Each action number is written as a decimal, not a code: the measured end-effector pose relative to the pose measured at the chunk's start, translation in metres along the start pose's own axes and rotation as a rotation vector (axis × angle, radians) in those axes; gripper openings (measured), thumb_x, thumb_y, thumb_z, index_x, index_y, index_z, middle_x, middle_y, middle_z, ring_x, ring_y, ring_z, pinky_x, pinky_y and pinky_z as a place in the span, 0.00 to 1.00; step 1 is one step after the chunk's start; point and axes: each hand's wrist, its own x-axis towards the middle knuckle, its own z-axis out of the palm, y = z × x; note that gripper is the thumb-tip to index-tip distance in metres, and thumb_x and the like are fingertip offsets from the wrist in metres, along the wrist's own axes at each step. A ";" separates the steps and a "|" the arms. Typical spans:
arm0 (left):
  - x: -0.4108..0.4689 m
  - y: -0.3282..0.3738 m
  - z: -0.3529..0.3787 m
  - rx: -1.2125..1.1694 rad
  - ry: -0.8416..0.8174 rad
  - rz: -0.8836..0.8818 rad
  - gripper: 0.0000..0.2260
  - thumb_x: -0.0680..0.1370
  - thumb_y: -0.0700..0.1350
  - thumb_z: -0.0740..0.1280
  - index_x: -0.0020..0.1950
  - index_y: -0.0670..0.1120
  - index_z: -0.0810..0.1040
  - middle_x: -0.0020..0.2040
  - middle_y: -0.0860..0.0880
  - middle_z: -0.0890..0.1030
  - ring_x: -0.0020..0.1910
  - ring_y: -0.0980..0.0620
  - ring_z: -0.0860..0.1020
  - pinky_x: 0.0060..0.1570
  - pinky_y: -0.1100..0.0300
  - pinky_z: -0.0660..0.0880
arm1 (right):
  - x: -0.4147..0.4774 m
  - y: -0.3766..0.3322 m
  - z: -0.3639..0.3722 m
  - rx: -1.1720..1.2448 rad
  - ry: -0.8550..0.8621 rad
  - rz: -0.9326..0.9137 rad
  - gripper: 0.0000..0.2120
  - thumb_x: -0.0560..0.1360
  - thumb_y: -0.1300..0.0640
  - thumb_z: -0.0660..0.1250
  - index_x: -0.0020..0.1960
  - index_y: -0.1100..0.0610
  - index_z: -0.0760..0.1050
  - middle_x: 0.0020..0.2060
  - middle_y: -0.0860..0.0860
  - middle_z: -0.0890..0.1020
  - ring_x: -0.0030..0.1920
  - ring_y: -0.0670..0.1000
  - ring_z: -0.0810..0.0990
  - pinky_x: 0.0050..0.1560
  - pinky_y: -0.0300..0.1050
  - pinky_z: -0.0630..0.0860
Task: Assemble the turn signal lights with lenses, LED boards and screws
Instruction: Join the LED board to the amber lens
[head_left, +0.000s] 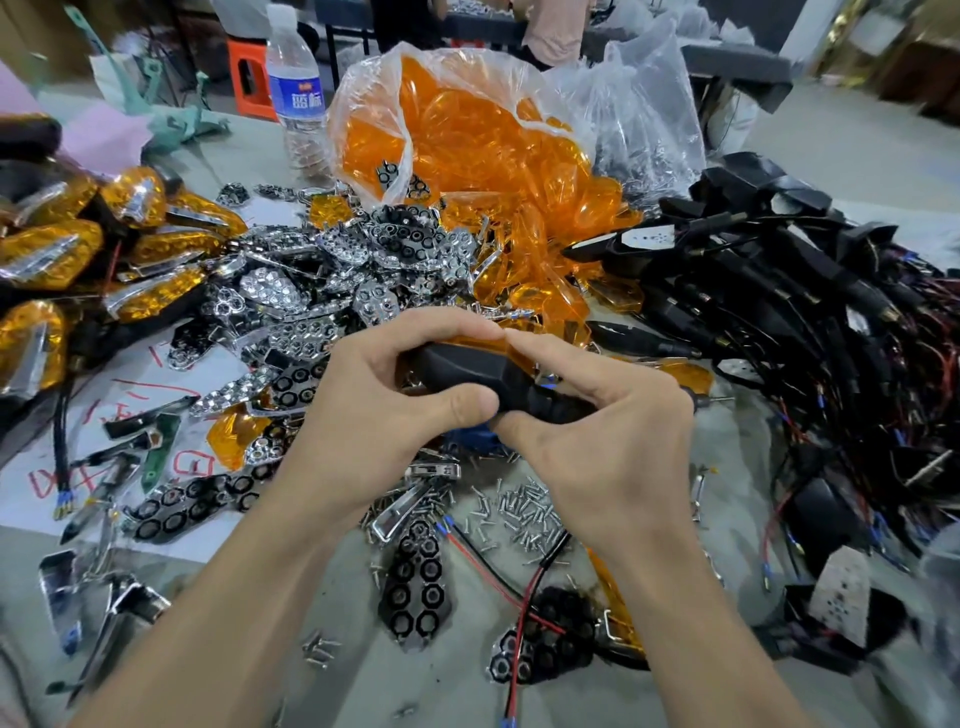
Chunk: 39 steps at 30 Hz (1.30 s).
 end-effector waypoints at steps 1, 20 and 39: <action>0.000 0.000 0.001 -0.008 -0.006 0.014 0.16 0.66 0.44 0.79 0.53 0.56 0.88 0.51 0.51 0.87 0.52 0.51 0.84 0.53 0.57 0.81 | 0.000 0.000 0.000 0.005 -0.009 -0.016 0.27 0.65 0.64 0.81 0.61 0.48 0.85 0.50 0.30 0.85 0.55 0.33 0.83 0.56 0.30 0.78; 0.000 -0.003 -0.006 0.209 0.046 0.087 0.16 0.68 0.50 0.77 0.55 0.54 0.88 0.61 0.53 0.85 0.64 0.52 0.81 0.62 0.49 0.79 | -0.007 -0.017 0.007 -0.307 -0.170 -0.016 0.25 0.71 0.48 0.77 0.67 0.41 0.78 0.56 0.37 0.82 0.55 0.44 0.78 0.56 0.47 0.77; -0.006 -0.005 0.017 0.670 0.220 0.140 0.14 0.72 0.62 0.71 0.57 0.62 0.85 0.47 0.62 0.86 0.47 0.61 0.84 0.49 0.60 0.80 | -0.001 -0.008 0.004 -0.166 -0.286 -0.037 0.16 0.71 0.57 0.77 0.57 0.46 0.84 0.47 0.43 0.86 0.49 0.47 0.82 0.50 0.43 0.78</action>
